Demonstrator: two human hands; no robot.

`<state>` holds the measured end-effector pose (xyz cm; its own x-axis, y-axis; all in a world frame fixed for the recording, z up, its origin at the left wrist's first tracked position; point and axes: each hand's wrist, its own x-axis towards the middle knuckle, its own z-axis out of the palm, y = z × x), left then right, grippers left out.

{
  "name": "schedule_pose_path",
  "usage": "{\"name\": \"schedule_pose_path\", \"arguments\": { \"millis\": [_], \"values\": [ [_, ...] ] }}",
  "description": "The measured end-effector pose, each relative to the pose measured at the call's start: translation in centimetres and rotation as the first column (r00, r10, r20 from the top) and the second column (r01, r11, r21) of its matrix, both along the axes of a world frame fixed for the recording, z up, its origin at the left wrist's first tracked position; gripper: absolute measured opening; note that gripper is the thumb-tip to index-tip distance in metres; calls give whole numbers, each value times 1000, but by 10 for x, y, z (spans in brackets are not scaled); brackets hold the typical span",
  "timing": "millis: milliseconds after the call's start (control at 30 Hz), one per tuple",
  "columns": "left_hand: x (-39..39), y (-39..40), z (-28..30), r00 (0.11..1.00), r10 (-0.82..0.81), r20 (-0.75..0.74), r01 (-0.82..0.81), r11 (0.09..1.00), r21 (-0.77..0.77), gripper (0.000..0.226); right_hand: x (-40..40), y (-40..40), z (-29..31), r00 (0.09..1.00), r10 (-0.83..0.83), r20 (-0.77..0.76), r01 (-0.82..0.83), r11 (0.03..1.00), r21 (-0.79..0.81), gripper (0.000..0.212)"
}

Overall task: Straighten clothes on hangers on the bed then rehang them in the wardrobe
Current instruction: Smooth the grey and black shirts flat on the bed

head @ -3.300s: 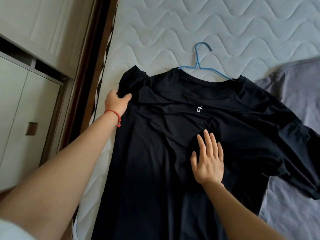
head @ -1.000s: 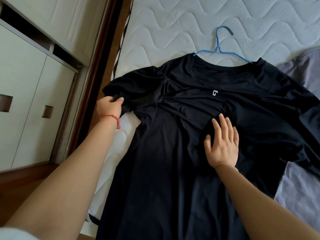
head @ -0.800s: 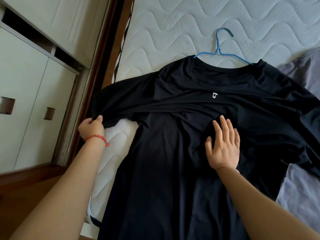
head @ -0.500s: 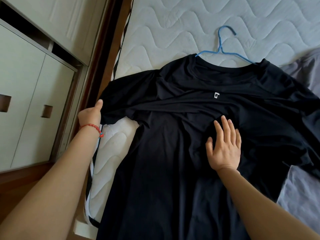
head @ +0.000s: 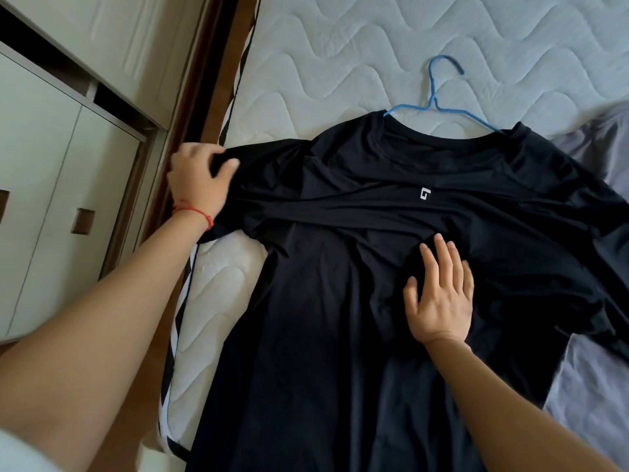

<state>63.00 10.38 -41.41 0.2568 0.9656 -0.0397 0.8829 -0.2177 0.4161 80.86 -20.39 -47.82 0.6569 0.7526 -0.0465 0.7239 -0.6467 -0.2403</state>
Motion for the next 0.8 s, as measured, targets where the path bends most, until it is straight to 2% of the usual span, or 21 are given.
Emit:
{"name": "schedule_pose_path", "arguments": {
  "millis": [67, 167, 267, 367, 467, 667, 733, 800],
  "values": [
    [16, -3, -7, 972, -231, -46, 229, 973, -30, 41, 0, 1, 0, 1000, 2, -4, -2, 1000, -2, 53],
    [34, -4, -19, 928, -348, -130, 344, 937, -54, 48, 0, 0, 0, 1000, 6, 2, -6, 1000, -7, 53],
    [45, 3, -25, 918, -350, -186, 363, 931, 41, 33, 1, 1, -1, 1000, 5, 3, -5, 1000, -10, 53],
    [50, 16, -20, 936, -324, -137, 340, 934, 114, 19, 2, 1, -2, 1000, 4, -2, -4, 1000, -17, 54],
    [58, 34, -10, 981, -171, -93, 185, 966, 180, 21, 2, 0, -3, 1000, 6, -7, -6, 1000, -21, 54],
    [67, 33, -9, 974, 16, -225, 12, 992, 123, 25, 2, 0, -4, 1000, 4, -12, -4, 1000, -12, 53],
    [62, 19, -11, 980, 11, -200, 9, 995, 96, 33, 2, 0, -3, 1000, 7, -14, -7, 1000, -13, 53],
    [51, -4, -10, 990, -77, -120, 93, 986, 136, 38, 2, -2, -2, 1000, 8, -15, -8, 1000, -17, 53]
  ]
}}
